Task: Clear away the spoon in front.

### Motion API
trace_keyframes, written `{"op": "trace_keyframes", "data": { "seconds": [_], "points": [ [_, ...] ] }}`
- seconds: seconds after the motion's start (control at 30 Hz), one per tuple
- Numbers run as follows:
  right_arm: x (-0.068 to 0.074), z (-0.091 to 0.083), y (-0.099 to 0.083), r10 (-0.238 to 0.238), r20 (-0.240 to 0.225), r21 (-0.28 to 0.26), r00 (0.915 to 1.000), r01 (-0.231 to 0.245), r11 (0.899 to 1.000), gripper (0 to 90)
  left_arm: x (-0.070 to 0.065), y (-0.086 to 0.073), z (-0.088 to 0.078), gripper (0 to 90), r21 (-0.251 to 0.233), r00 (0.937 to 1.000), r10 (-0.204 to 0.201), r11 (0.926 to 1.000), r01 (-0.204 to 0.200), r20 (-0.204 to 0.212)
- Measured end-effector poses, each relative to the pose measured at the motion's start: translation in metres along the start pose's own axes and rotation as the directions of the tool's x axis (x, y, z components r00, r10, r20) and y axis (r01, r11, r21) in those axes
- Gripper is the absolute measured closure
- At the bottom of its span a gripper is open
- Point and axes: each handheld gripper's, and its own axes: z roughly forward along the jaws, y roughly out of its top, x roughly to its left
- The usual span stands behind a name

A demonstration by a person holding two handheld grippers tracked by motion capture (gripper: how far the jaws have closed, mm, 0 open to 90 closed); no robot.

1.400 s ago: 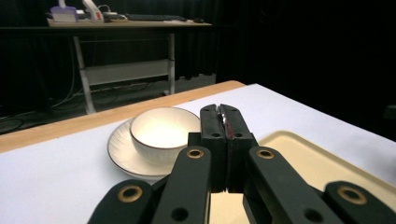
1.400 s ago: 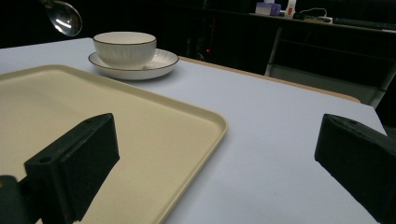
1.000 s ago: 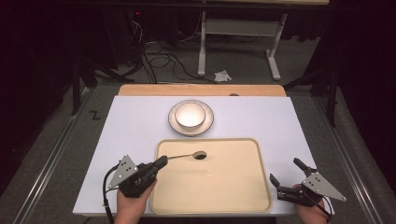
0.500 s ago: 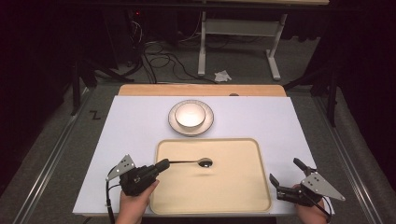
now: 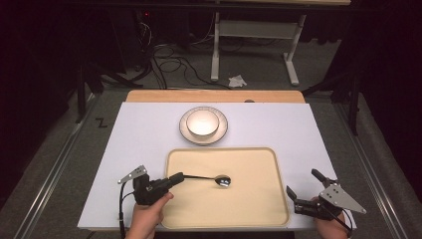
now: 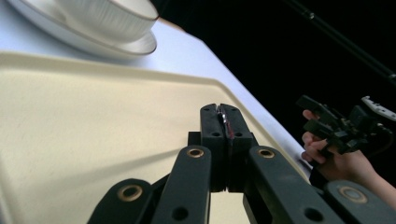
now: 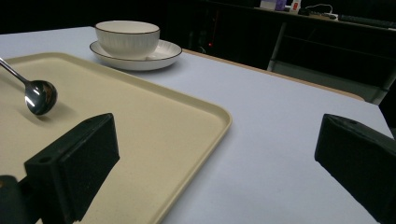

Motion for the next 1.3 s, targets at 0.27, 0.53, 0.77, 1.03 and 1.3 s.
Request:
{"op": "trace_keyframes", "data": {
  "seconds": [0.27, 0.53, 0.77, 1.03, 1.3],
  "points": [
    [0.000, 0.000, 0.000, 0.000, -0.006, 0.004, 1.0000, 0.000, 1.000, 0.5, 0.013, -0.006, 0.000, 87.4, 0.029, 0.9918, -0.117, 0.9926, 0.118, -0.052],
    [0.000, 0.001, 0.000, -0.005, -0.012, 0.004, 0.9999, 0.005, 1.000, 0.4, 0.014, -0.006, -0.001, 82.3, 0.046, 0.9887, -0.088, 0.9945, 0.094, -0.121],
    [0.000, 0.001, 0.000, -0.007, -0.013, 0.003, 0.9999, 0.007, 1.000, 0.4, 0.010, -0.005, 0.001, 70.1, 0.076, 0.9829, -0.032, 0.9960, 0.046, -0.182],
    [0.001, 0.000, 0.001, -0.010, -0.012, 0.004, 0.9999, 0.010, 1.000, 0.5, 0.006, -0.002, 0.001, 52.9, 0.092, 0.9653, 0.037, 0.9957, -0.013, -0.259],
    [0.001, 0.000, 0.001, -0.008, -0.014, 0.004, 0.9999, 0.008, 1.000, 0.5, -0.001, 0.000, 0.003, 46.2, 0.139, 0.9533, 0.125, 0.9862, -0.090, -0.275]
  ]
}}
